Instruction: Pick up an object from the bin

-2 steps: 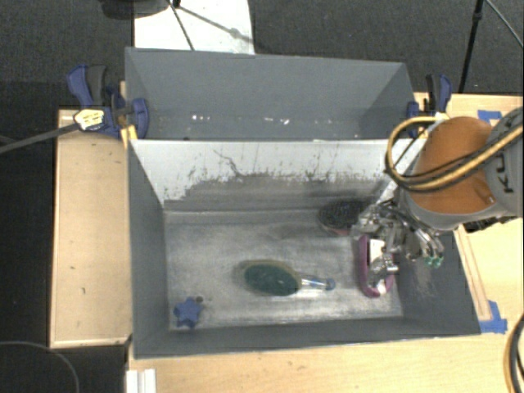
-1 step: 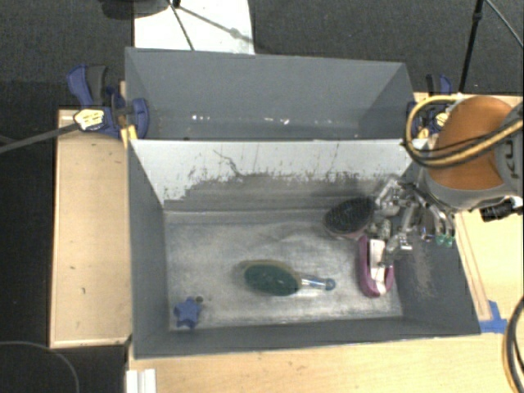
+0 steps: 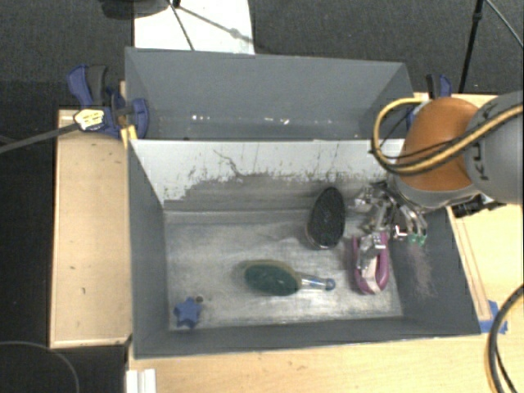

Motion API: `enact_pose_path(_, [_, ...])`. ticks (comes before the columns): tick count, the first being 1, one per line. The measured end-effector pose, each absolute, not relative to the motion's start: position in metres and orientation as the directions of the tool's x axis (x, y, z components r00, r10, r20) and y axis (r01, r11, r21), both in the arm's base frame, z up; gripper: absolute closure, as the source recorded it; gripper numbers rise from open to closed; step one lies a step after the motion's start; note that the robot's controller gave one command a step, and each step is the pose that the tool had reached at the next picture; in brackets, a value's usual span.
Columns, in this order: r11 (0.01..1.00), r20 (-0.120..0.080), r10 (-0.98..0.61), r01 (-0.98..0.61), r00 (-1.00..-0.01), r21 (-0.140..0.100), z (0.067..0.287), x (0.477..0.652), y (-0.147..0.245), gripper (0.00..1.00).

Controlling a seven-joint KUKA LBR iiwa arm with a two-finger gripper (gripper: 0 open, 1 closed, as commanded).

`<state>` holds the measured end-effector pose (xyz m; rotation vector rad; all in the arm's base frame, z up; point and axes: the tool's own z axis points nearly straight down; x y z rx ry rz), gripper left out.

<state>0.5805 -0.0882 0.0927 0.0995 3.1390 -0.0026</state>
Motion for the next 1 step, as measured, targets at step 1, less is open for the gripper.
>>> enact_pose_path(1, [0.99, -0.004, 0.141, 0.141, -0.99, 0.002, 0.0858, 0.5913, -0.0352, 0.0])
